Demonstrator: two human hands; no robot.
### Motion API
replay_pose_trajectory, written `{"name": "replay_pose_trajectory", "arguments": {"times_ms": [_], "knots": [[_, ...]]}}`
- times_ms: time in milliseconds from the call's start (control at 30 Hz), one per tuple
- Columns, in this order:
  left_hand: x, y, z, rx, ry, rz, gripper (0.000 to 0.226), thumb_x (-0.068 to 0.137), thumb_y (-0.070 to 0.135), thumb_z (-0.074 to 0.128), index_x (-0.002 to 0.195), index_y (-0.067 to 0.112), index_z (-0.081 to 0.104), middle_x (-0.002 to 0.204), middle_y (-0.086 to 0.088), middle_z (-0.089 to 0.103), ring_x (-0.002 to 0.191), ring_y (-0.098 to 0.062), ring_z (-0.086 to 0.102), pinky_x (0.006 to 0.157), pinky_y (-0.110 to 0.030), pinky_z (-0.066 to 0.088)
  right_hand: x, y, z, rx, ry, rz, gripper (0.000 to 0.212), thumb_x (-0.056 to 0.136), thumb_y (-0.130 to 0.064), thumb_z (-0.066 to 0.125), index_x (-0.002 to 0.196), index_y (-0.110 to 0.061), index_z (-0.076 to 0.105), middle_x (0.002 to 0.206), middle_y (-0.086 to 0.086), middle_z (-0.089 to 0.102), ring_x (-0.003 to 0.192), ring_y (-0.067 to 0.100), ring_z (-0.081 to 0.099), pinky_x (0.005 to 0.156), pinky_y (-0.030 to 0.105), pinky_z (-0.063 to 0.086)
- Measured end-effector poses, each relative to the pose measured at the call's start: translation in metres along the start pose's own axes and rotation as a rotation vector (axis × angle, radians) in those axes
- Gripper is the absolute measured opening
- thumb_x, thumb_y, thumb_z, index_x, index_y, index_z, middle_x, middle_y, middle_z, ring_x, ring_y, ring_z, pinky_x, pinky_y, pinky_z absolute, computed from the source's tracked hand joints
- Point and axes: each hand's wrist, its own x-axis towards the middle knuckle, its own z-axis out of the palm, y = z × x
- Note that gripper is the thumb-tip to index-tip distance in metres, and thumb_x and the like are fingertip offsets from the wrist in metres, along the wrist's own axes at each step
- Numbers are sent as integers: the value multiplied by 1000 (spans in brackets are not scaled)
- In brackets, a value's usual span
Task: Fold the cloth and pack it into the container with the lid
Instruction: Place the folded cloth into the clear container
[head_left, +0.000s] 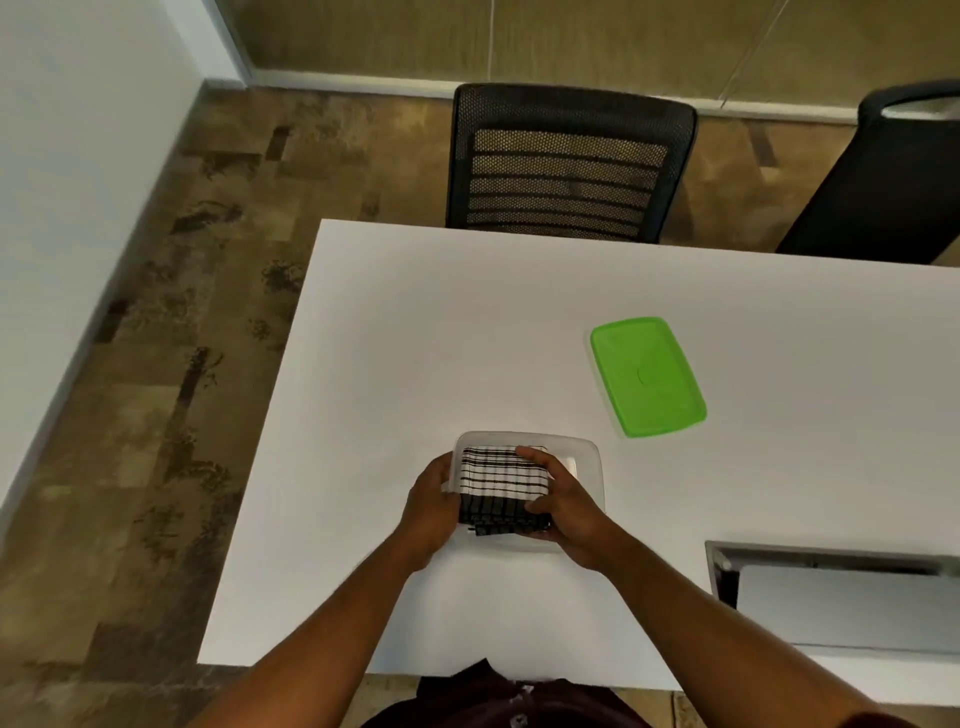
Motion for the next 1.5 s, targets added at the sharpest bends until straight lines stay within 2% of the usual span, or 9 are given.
{"name": "replay_pose_trajectory", "arguments": {"times_ms": [200,300,400,533,667,967,1167,1367,1500], "knots": [[-16,-15,8,-19,26,6,46,92,27,66,137,26,53,130,6,64,117,-15,62,101,-42,54,-8,20,3,-112,14,31,76,88,17,45,130,-47,52,135,0,56,119,27,57,90,48,59],[-20,-17,9,-24,25,-17,49,90,21,68,137,23,53,130,4,64,117,-16,61,103,-43,53,-10,13,4,-479,-20,-17,71,93,9,45,138,-45,39,132,2,53,114,22,58,81,29,58],[-24,-21,9,1,43,-7,51,89,12,62,137,22,53,134,2,62,119,-15,59,104,-40,51,-11,11,3,-878,22,-100,70,95,-7,51,151,-41,28,132,16,48,122,32,53,104,42,50],[-26,-20,6,48,80,30,52,91,8,60,141,21,51,136,2,59,121,-16,56,105,-39,49,-13,16,-1,-983,209,-125,82,88,-12,61,156,-33,19,124,18,55,109,35,62,95,43,53],[-27,-19,6,63,67,45,49,94,16,61,142,22,50,135,0,61,120,-20,59,102,-42,52,-11,26,-4,-1008,294,-158,66,86,-6,64,147,-11,38,134,12,61,124,31,58,101,37,48],[-28,-20,6,68,76,29,47,95,11,59,141,19,49,139,-2,57,125,-21,55,103,-36,49,-10,33,-6,-984,282,-188,68,85,-17,75,145,-9,43,138,12,57,127,29,55,107,38,45],[-25,-5,-1,155,136,54,53,97,14,59,147,16,42,150,-4,47,135,-23,49,110,-35,42,-24,13,-22,-875,514,-288,26,88,-10,65,113,-8,73,115,8,74,111,26,68,97,31,49],[-10,35,-5,200,145,169,44,97,13,58,141,16,52,145,-1,53,134,-20,50,112,-37,41,-38,-29,-51,-545,595,-365,22,84,-2,62,98,-9,77,89,9,79,90,26,74,95,45,56],[8,62,8,174,158,184,39,96,10,58,135,14,56,139,-3,59,128,-20,55,110,-33,42,-34,-51,-75,-405,627,-349,16,86,-5,68,100,-9,75,92,12,78,93,28,74,96,49,56]]}}
